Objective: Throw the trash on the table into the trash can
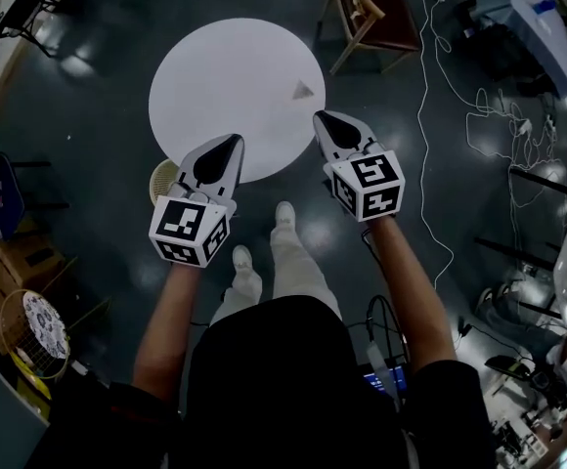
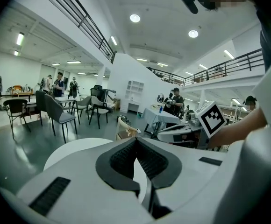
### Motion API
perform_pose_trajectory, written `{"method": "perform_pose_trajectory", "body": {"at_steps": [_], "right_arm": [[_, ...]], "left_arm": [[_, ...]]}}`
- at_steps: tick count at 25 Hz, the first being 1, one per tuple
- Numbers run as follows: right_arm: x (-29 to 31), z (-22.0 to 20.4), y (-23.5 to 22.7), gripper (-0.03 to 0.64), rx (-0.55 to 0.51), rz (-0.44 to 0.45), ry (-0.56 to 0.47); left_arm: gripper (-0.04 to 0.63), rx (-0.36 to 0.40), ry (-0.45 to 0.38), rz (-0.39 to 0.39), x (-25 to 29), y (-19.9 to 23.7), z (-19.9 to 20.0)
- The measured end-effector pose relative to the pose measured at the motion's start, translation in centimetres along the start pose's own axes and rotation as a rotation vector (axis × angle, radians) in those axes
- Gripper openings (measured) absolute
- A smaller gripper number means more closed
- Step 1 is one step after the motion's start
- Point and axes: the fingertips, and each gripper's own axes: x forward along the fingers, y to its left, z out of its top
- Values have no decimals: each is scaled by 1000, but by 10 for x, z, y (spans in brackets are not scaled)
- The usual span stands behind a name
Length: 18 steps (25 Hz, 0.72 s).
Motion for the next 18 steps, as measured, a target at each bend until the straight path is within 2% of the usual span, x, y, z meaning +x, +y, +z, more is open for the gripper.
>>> {"method": "perform_pose_trajectory", "body": {"at_steps": [5, 14, 18], "right_arm": [[31, -22, -30, 20, -12, 10, 55], [88, -66, -53, 20, -46, 34, 167], [108, -88, -73, 20, -77, 21, 220]], "left_arm": [[15, -23, 21, 23, 29, 12, -15], [15, -62, 67, 38, 58, 30, -50], [15, -76, 83, 57, 73, 34, -64]]}}
